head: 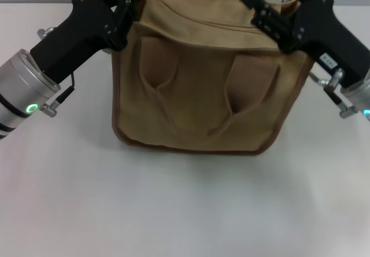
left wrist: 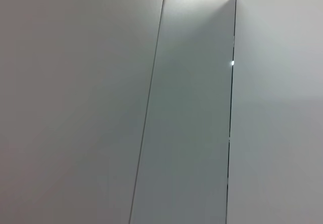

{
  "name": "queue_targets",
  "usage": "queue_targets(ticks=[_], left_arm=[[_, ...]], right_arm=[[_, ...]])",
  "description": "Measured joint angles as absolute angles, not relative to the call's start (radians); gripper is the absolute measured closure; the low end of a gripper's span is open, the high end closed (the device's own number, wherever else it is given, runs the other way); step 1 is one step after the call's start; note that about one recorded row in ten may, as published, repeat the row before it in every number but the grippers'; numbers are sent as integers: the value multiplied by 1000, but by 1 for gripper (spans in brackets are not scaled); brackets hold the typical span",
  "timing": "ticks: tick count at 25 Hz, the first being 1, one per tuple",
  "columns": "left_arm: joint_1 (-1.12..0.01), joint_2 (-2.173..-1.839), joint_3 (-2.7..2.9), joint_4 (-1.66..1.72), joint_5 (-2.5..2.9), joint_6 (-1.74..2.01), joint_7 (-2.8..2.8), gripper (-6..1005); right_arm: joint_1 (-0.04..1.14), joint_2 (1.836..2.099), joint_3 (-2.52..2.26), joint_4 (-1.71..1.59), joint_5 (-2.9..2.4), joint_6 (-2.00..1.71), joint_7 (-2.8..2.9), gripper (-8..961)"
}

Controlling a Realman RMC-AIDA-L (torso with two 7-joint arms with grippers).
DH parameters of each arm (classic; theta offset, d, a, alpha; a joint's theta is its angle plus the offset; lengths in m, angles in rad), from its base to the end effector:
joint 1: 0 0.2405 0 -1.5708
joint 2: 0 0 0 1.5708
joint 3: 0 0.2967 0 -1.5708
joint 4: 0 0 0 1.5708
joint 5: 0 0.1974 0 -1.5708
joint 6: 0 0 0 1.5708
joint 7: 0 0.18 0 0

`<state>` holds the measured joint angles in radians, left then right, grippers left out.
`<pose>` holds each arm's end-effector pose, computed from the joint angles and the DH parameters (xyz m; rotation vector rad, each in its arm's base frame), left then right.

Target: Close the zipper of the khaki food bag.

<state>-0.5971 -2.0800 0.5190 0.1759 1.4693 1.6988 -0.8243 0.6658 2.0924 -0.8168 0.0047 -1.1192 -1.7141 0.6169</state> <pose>-0.2172 0.3631 -0.0266 -2.1495 -0.3163 -1.4201 0.1921 0.3617 -0.0487 -2.0889 0.2402 1.4673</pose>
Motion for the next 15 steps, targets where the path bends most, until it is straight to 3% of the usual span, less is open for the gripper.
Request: queue_targets(ticks=[6,15], left_arm=[[-609,-2080,520,159,1469,1694,-816,982],[-618,-2080,513,157,1471,1691,-789,982]], right_arm=[[702,2092,-788,11,-1124,-1677,762,194],[680,2084,-910,-144,-1147,-1694,1712,193]])
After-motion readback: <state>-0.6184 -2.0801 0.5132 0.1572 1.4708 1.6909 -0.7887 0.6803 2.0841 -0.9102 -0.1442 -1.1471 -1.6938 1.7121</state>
